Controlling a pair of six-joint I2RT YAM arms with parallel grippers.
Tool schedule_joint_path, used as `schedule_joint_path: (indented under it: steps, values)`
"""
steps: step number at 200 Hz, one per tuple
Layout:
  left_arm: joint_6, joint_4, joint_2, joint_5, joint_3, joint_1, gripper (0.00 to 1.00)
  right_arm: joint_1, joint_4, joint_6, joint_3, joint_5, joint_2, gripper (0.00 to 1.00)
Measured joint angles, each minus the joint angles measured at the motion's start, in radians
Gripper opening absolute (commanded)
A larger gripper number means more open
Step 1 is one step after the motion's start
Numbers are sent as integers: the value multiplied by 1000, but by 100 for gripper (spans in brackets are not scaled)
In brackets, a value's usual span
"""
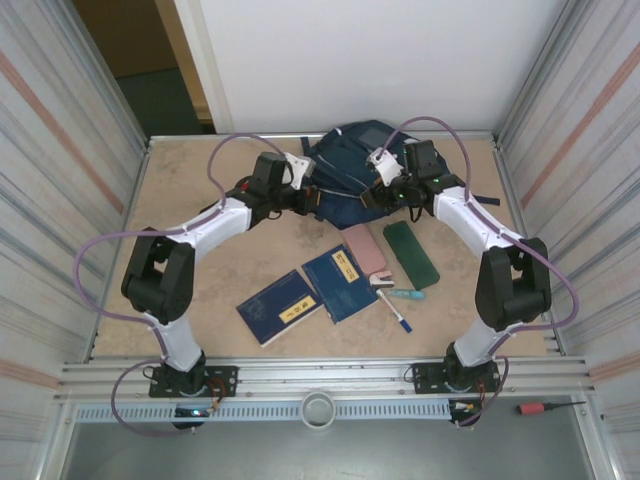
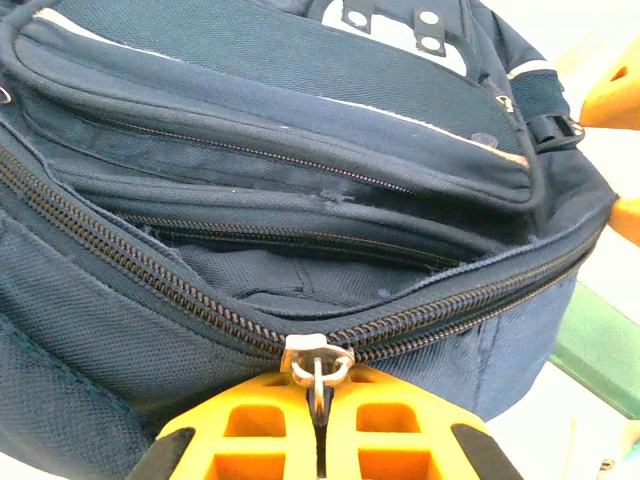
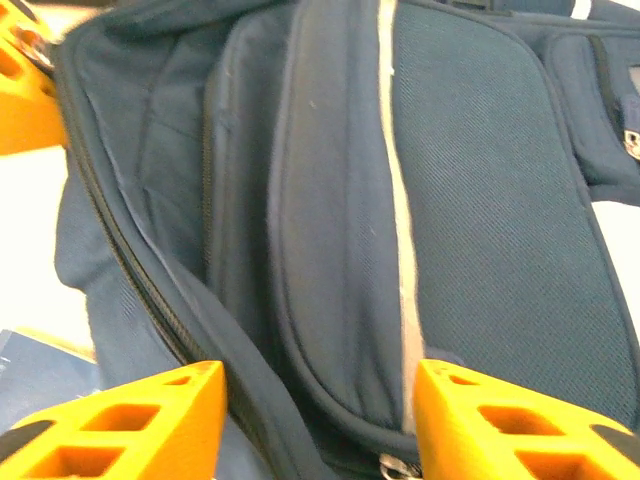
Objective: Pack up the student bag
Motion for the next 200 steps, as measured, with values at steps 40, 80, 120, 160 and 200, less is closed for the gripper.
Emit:
schedule_joint_path:
  steps: [40, 80, 120, 160, 200]
  values:
    - [-6, -13, -1, 11, 27, -34, 0, 79, 0, -2, 35, -23, 19, 68]
    - [-6, -22, -10, 17, 31, -39, 0, 97, 1, -5, 117, -18, 106, 20]
    - [-14, -5, -32, 34, 1, -12, 0, 81, 22, 3, 65, -72, 76, 0]
    - [-18, 4, -81, 52, -20, 63, 0, -36, 31, 3, -21, -150, -22, 0]
    - [-21, 6, -82, 54, -16, 80, 0, -62, 5, 6, 6, -187, -23, 0]
